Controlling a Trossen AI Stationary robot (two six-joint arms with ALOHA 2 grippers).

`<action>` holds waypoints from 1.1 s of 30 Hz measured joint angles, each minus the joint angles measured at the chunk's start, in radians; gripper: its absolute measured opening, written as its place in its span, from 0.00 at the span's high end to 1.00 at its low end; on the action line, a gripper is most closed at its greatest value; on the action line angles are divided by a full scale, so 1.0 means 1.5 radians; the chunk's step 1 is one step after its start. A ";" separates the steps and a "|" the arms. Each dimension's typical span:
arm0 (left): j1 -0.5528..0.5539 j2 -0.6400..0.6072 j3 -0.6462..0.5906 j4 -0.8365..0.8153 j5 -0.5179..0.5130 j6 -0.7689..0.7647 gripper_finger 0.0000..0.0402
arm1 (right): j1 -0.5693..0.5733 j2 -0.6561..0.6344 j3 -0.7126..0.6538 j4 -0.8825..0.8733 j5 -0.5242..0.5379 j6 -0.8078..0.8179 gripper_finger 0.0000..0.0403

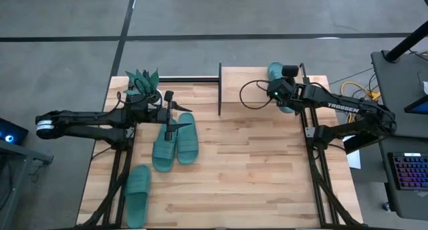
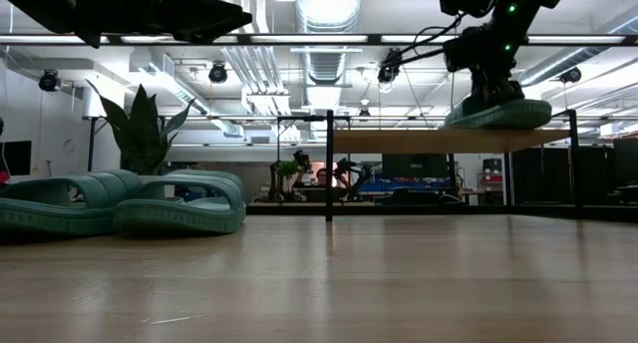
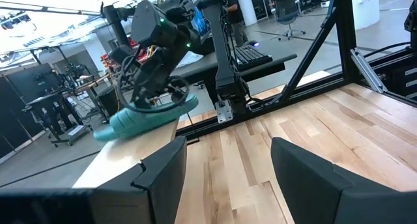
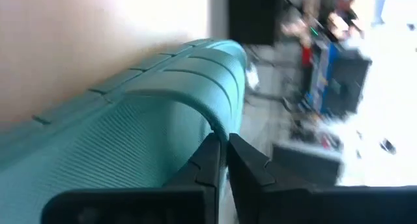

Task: Pick and place slides into the shelf
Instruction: Put the bottom right green slipper on the shelf

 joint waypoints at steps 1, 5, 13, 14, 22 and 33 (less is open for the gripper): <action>0.000 0.000 0.000 0.000 0.000 0.000 0.48 | 0.000 0.000 0.000 -0.002 0.023 0.008 0.97; 0.000 0.000 0.000 0.000 0.000 0.001 0.48 | -0.001 -0.003 0.000 -0.002 0.046 0.026 0.97; 0.000 0.000 0.000 0.000 0.000 0.001 0.48 | -0.002 -0.003 0.001 -0.001 0.045 -0.033 0.97; 0.000 0.000 0.000 0.000 0.000 0.001 0.48 | -0.004 -0.003 0.003 -0.001 0.044 -0.046 0.97; 0.000 0.000 0.000 0.000 0.000 0.001 0.48 | -0.036 -0.003 0.052 -0.015 -0.033 -0.103 0.97; 0.000 0.000 0.000 0.000 0.000 0.001 0.48 | -0.070 -0.004 0.089 -0.147 -0.062 -0.111 0.97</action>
